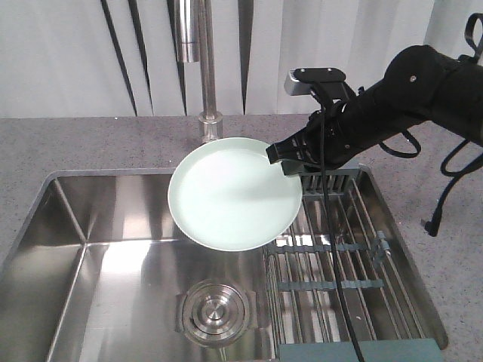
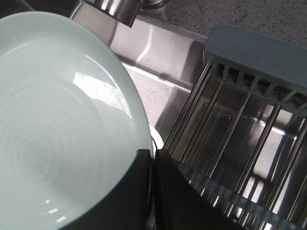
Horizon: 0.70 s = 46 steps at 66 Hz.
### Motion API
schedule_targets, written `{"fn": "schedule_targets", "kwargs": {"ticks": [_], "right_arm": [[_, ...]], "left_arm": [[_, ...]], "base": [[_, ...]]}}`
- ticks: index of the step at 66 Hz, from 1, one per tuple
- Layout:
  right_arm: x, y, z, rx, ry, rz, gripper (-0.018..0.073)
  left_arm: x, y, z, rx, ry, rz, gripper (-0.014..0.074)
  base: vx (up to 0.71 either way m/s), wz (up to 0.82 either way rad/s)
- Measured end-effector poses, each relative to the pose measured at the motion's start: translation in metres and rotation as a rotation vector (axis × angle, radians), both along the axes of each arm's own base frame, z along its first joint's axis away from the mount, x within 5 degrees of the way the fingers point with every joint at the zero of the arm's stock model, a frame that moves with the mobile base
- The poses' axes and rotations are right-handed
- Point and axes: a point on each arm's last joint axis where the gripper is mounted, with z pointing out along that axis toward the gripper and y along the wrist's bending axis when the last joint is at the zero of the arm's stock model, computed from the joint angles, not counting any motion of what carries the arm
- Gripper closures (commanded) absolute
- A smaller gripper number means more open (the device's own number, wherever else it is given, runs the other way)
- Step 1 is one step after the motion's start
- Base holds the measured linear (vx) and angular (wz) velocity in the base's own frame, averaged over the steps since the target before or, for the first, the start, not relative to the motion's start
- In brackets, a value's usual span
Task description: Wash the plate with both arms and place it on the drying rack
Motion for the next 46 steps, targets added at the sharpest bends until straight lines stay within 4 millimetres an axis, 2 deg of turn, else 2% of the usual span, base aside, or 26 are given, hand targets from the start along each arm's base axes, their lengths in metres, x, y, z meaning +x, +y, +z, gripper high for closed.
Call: {"fn": "schedule_targets", "kwargs": {"ticks": [22, 46], "right_arm": [[-0.030, 0.015, 0.001, 0.002, 0.016, 0.057, 0.0564], [-0.060, 0.053, -0.002, 0.012, 0.042, 0.167, 0.0564]], "left_arm": [[0.000, 0.000, 0.000, 0.000, 0.000, 0.000, 0.0101], [0.000, 0.000, 0.000, 0.000, 0.000, 0.000, 0.0101]], "base": [[0.00, 0.00], [0.00, 0.00]]}}
